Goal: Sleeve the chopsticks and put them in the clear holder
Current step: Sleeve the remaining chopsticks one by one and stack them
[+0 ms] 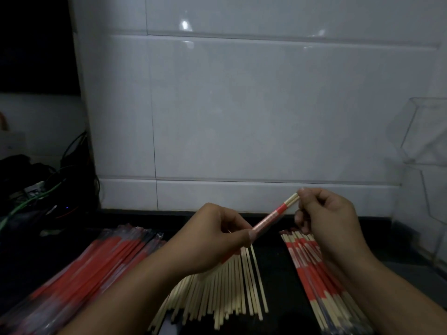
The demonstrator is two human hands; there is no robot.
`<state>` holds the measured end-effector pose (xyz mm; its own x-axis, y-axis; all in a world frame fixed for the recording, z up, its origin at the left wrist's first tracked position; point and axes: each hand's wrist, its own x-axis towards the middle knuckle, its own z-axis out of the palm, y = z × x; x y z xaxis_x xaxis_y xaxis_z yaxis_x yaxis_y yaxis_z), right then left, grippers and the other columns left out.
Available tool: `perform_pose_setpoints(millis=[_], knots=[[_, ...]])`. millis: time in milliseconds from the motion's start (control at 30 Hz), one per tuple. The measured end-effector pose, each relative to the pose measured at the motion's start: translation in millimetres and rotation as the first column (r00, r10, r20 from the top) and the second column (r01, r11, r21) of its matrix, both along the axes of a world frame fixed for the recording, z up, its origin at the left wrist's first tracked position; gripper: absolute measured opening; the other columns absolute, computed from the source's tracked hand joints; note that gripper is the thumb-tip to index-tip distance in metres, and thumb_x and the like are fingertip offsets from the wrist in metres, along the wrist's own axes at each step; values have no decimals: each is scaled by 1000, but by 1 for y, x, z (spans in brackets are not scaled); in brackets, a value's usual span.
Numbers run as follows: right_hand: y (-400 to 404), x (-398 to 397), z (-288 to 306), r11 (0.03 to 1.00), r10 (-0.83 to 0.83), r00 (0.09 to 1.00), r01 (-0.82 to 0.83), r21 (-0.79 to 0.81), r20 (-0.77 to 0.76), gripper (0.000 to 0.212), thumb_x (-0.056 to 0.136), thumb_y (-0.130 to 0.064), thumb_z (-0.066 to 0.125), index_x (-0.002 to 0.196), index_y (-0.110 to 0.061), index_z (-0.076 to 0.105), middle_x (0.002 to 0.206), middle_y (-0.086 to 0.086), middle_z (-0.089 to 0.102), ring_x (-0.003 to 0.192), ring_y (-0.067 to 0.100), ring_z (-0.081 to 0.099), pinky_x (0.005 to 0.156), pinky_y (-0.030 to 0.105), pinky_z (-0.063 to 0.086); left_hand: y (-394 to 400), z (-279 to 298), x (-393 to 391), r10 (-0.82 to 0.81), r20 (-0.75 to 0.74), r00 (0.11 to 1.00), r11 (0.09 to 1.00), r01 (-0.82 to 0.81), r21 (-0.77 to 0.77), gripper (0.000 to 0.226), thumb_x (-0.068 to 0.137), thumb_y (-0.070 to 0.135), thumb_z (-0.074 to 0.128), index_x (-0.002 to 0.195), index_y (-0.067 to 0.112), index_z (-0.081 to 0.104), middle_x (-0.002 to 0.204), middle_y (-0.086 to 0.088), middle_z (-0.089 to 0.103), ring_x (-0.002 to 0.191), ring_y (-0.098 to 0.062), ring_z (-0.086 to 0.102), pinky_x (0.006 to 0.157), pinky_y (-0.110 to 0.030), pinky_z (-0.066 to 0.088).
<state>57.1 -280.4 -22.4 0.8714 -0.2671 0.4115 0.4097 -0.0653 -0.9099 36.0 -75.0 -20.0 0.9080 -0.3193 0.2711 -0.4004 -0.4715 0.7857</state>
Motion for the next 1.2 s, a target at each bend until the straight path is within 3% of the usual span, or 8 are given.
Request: perform_pose_setpoints(millis=[100,233,433,533,700,867,1067,1200], knots=[[5,-2,4,956,176,981,-151,251,-84,25,99,-32,53,102,-11,67,88,11,66,58,17,58,50,30,42,-1,1,0,80,27,996,989,-76,-124,9,91,28,67,88,23,74,81,4,75,74,-7,70,69,-20,57],[17,-11,-2,921,389,902,-379,89,-189,29,96,-29,55,102,-6,72,97,18,71,65,19,59,49,26,41,-6,-2,-1,66,-58,996,957,-80,-278,11,91,23,69,85,18,77,79,-1,75,71,-12,71,66,-20,56],[6,-3,0,967,245,951,-253,-21,-190,23,93,-19,61,86,-1,75,55,14,52,42,14,40,53,30,32,-11,-4,-3,47,-47,998,987,-53,-151,29,92,43,62,88,19,77,79,2,76,68,-5,68,69,-21,52],[-28,13,3,939,35,959,-128,-318,-281,20,90,-16,69,80,0,76,51,15,60,42,16,50,54,29,41,5,-4,9,241,103,965,971,-240,-21,27,93,45,60,91,23,75,81,7,75,74,-4,68,77,-31,57],[-52,34,-18,742,-215,882,-131,-657,-419,13,83,-13,77,72,-6,76,58,8,68,47,12,56,49,22,44,49,-13,34,510,363,780,670,-625,402,22,95,39,58,92,24,73,84,5,70,80,-15,65,75,-31,55],[-49,40,-25,612,-304,883,-105,-784,-356,15,80,-25,81,73,-12,77,68,5,72,65,13,67,63,26,53,77,-29,46,599,346,722,389,-641,662,26,93,25,58,70,20,46,89,1,61,91,-22,63,76,-29,46],[-35,27,-17,601,-270,958,92,-794,-93,19,89,-26,70,71,-19,72,68,-4,67,66,6,61,54,20,40,81,-35,51,595,236,768,345,-509,788,14,96,21,54,108,15,57,118,-8,64,107,-25,63,77,-28,44],[-2,3,-17,487,-115,980,-89,-869,-164,10,90,-37,66,87,-29,70,77,-12,64,72,-2,59,62,15,42,81,-35,50,587,286,757,344,-553,759,13,98,21,55,108,12,58,114,-7,65,104,-24,63,72,-27,40]])
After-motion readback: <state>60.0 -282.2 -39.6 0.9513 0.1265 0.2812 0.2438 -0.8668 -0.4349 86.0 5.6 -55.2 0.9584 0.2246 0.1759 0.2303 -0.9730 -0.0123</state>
